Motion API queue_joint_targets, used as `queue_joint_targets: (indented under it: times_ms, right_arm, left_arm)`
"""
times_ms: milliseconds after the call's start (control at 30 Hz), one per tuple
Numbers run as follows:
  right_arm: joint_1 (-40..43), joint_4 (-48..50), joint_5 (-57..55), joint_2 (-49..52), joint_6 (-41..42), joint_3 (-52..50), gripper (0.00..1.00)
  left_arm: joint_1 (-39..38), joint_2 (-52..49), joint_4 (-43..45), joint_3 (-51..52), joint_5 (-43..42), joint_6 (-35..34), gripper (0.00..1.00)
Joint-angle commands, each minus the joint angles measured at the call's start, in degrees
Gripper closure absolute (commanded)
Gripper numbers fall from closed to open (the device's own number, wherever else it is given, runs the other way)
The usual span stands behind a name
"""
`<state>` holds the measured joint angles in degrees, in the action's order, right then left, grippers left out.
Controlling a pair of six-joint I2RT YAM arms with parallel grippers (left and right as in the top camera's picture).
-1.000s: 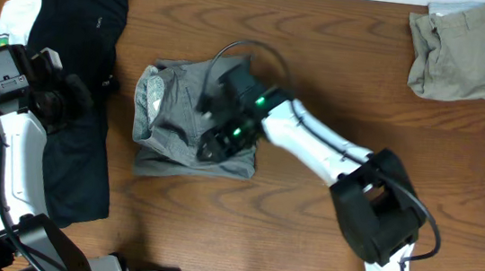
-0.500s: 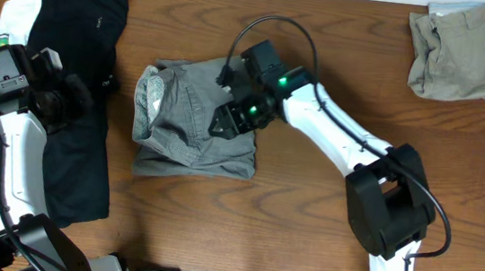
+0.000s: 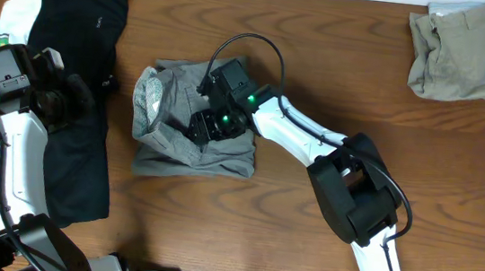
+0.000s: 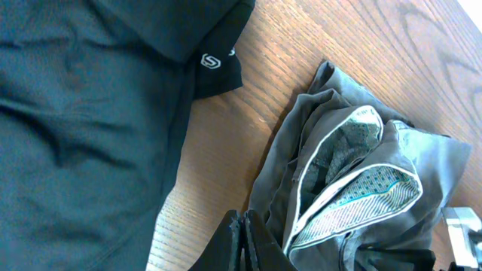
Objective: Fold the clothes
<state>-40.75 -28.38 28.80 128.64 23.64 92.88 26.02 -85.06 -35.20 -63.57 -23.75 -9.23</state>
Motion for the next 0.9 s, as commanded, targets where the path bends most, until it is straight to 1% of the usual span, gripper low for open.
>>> queue_joint_targets:
  times_ms: [0,300,400,500,700,867]
  right_arm:
    - [2.62,0.44,-7.65,1.66,6.6,0.55,0.37]
    - [11.43,-0.98,-11.13,1.66,6.08,1.2,0.36]
    - [14.86,-1.16,-9.94,1.66,6.03,1.2,0.36]
    - [17.16,-1.7,-7.72,1.66,3.91,1.6,0.37]
    - [20.33,-7.23,-17.09,1.66,0.2,2.82,0.34]
    - [23.87,-9.22,-19.61,1.53,-1.49,3.21,0.35]
  left_arm:
    - [-0.13,-0.57,-0.28,0.46,0.44,-0.57,0.94]
    - [-0.2,-0.61,-0.37,0.96,0.44,-0.59,0.94]
    - [-1.07,-0.7,-0.33,1.25,0.44,-0.55,0.94]
    - [-2.51,-0.85,0.04,1.49,0.48,-0.52,0.94]
    - [-5.42,-2.49,1.44,1.49,0.48,-0.55,0.94]
    - [-7.39,-5.22,1.64,1.49,0.48,-0.55,0.94]
